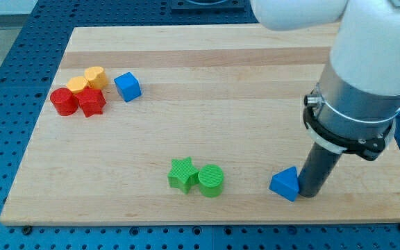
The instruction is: Push the triangle to the top right of the red star
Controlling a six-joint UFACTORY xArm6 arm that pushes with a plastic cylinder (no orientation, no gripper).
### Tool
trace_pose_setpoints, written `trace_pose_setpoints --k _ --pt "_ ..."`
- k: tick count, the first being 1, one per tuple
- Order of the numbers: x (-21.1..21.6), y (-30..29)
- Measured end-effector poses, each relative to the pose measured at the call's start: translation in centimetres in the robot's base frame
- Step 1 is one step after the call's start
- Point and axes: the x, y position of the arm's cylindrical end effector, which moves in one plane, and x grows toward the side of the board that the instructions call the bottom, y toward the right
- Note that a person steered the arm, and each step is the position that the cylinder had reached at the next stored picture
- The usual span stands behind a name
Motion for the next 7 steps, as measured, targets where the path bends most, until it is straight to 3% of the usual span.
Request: trace_pose_setpoints --k 3,5,7 --pt "1.4 1.5" --pt "1.0 -3.4" --pt "-3.1 -7.0"
